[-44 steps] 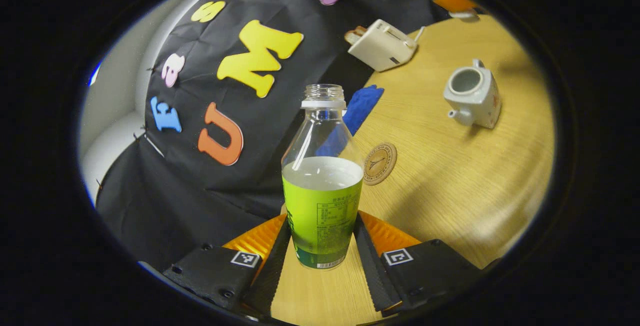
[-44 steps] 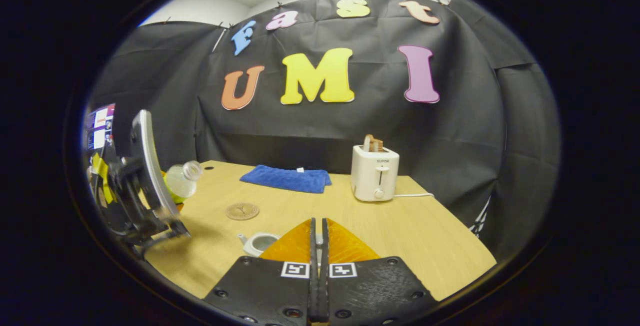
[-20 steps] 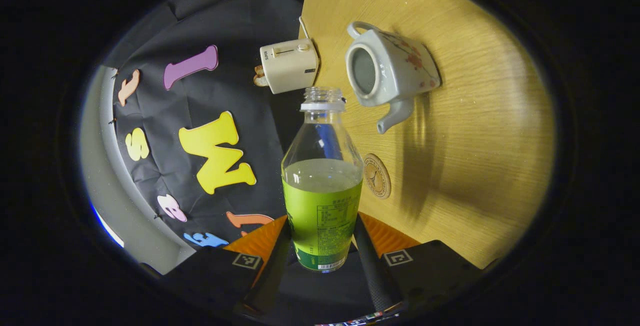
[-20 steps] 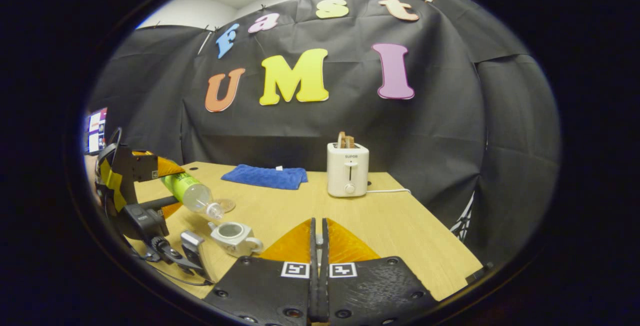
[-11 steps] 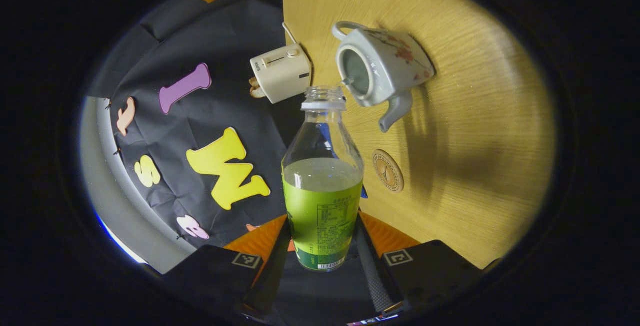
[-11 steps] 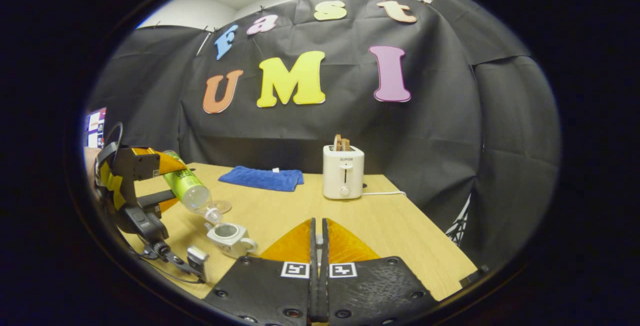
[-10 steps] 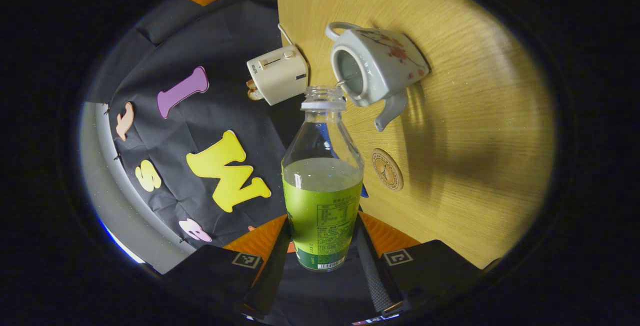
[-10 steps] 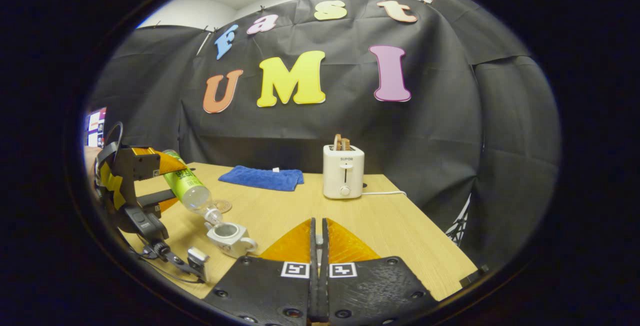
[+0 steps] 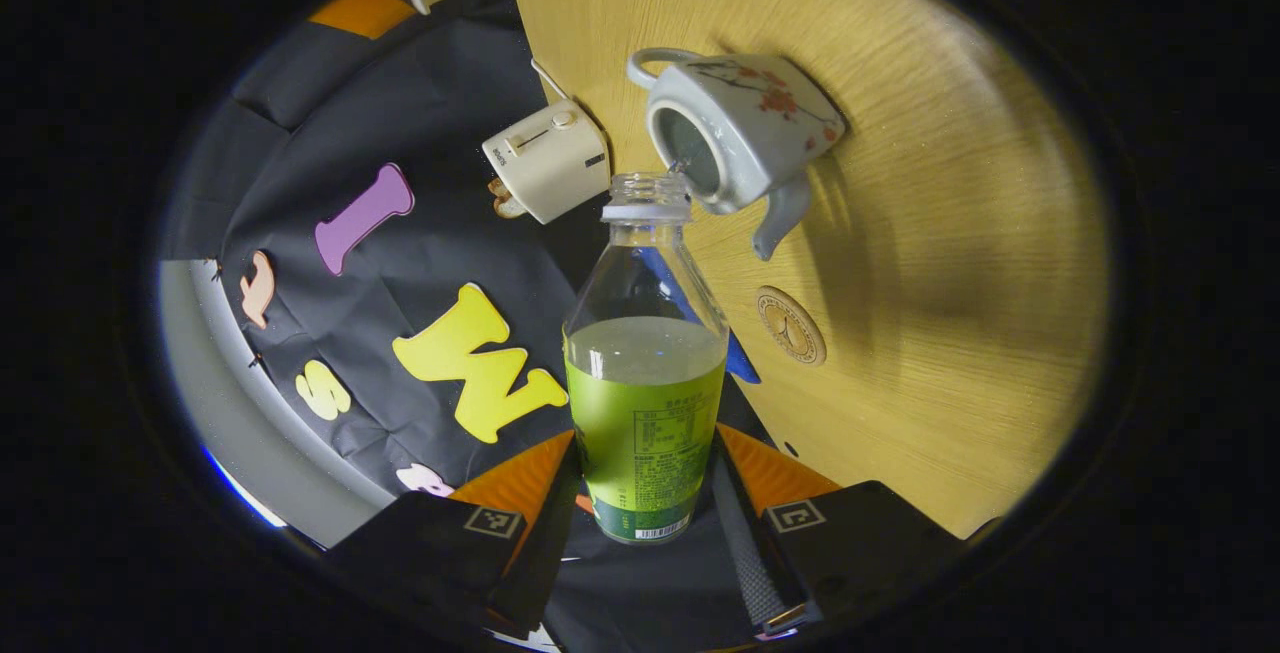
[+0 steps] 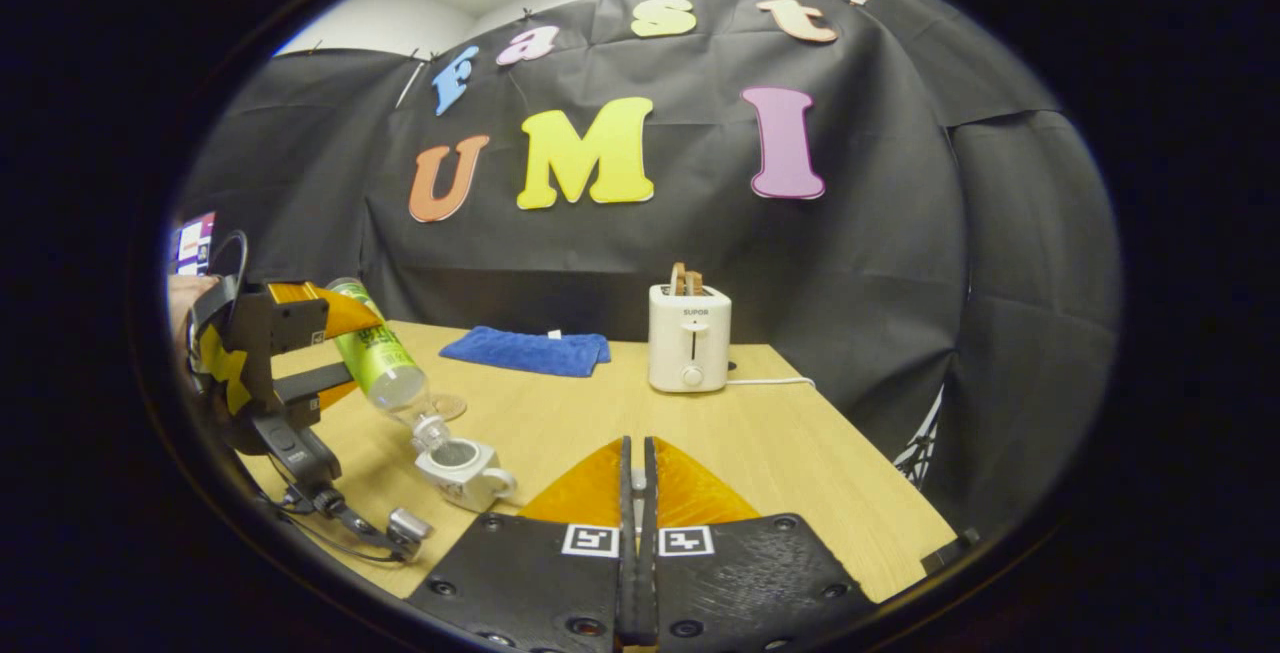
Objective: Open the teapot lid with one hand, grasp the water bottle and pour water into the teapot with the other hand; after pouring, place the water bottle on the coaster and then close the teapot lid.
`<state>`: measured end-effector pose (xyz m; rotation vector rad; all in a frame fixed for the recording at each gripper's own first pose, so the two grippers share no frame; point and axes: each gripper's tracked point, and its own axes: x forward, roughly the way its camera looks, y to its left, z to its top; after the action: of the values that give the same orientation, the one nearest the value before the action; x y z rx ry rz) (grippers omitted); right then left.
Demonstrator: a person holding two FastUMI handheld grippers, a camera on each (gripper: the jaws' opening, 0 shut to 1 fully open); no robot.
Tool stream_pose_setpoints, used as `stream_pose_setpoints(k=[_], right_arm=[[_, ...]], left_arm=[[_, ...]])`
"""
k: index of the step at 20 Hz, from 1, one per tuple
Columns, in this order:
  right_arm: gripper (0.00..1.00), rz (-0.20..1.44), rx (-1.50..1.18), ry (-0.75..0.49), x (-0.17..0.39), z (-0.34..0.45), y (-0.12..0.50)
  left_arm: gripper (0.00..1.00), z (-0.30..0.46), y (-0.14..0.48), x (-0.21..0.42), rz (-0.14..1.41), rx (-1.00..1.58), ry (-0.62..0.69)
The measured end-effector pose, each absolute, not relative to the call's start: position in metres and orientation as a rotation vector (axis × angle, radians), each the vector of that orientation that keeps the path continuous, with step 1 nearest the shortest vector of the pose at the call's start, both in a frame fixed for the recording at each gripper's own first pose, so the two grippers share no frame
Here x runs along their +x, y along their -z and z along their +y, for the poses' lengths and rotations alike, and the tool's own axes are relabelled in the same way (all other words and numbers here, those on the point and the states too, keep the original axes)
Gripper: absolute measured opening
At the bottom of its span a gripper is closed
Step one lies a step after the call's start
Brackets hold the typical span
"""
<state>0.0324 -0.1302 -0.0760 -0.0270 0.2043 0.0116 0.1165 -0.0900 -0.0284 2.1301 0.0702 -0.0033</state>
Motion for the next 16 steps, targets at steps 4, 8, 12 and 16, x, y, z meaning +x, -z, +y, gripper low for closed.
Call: stream_pose_setpoints(k=[4,8,12,16], right_arm=[[0.00,0.203,-0.025,-0.013,0.031,-0.132,0.077],[0.00,0.204,-0.022,-0.014,0.032,-0.133,0.079],[0.00,0.197,-0.018,-0.017,0.031,-0.133,0.078],[0.00,0.191,-0.017,-0.013,0.030,-0.136,0.079]], left_arm=[[0.74,-0.092,0.023,0.118,0.065,2.172,-0.015],[0.74,-0.098,0.012,0.116,0.040,2.199,-0.040],[0.74,-0.105,0.007,0.113,0.025,2.240,-0.044],[0.71,-0.106,0.001,0.114,0.028,2.244,-0.047]])
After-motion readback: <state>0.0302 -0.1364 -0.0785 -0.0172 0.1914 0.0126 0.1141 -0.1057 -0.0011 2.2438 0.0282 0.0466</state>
